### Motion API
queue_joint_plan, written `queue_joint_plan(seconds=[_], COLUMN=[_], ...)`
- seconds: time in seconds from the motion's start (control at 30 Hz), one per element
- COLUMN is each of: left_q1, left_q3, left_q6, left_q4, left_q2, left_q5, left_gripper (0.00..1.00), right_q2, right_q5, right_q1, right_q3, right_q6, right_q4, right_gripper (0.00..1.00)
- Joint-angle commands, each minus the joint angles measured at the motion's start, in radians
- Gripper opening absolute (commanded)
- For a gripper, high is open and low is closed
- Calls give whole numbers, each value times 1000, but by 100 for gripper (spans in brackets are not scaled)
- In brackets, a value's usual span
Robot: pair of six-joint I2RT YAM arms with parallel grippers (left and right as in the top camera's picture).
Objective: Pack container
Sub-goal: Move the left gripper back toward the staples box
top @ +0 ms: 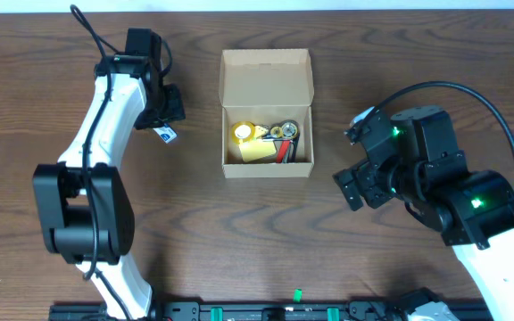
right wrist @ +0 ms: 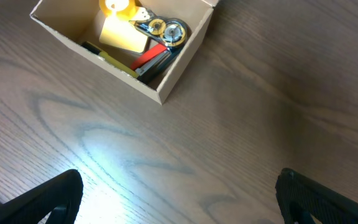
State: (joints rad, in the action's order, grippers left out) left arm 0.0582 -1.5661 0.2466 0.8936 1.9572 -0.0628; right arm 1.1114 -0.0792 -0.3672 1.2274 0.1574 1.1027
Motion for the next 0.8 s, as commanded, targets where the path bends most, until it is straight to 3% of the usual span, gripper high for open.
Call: queue_joint_plan(seconds=[0.0,0.1,0.33,0.5,0.57,0.77], left_q1=[-7,-7,0,0,0,0], left_q3=[-14,-14,-12,-3,1,29], left_q6=[45,-15,-603,-969,-1058,-1135], left_q4=[-9,-32,-56,-52,-52,-53], left_q2=[35,55,66,68,69,83], left_q5=[54,123,125,-8,-69,-87], left_gripper=[62,65,69,70,70,73], right_q2=[-5,-5,-5,-5,-5,-5], right_q5=[-7,-7,-7,-7,-7,-7], right_q1=[-1,-1,-1,-1,-1,-1], right_q3=[-2,-2,-2,-2,-2,-2], right_q6=[-14,-14,-14,-14,-14,-14], right_q4=[1,1,1,1,1,1], right_gripper=[99,99,99,99,99,99])
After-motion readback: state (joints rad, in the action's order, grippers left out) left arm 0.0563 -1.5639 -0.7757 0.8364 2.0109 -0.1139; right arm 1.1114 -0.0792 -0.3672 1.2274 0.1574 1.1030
